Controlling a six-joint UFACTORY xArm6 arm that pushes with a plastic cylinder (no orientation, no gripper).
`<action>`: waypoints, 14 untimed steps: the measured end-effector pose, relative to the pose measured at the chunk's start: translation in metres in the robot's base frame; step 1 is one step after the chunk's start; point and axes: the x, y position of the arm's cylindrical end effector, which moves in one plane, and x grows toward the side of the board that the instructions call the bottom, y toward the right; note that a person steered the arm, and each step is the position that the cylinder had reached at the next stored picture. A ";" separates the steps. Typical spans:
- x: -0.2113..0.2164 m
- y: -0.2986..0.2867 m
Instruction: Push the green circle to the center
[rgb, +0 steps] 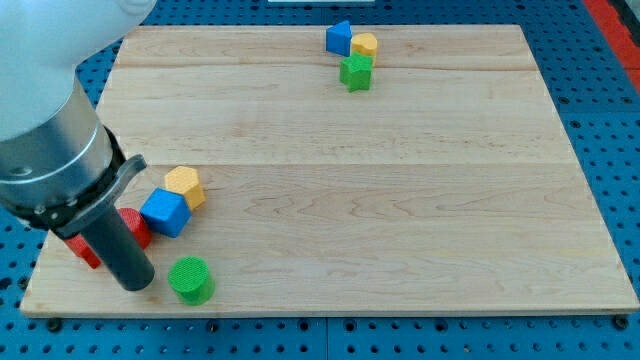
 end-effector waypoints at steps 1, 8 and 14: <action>0.005 0.000; 0.020 0.033; -0.005 0.086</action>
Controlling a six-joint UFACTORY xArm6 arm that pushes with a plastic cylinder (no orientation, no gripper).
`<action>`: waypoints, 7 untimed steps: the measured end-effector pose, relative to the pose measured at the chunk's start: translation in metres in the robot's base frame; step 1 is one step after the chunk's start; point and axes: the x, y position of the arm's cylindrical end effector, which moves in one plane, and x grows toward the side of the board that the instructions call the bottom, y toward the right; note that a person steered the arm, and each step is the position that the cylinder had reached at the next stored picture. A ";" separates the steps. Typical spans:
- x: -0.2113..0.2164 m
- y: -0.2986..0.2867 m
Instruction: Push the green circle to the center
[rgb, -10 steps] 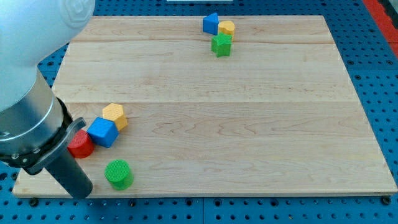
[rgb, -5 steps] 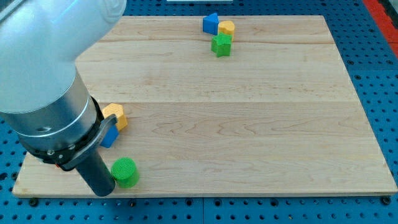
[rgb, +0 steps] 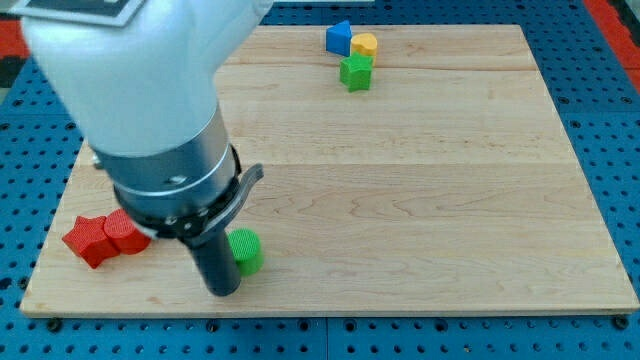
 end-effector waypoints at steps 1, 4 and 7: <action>-0.020 0.006; -0.067 0.038; -0.130 0.115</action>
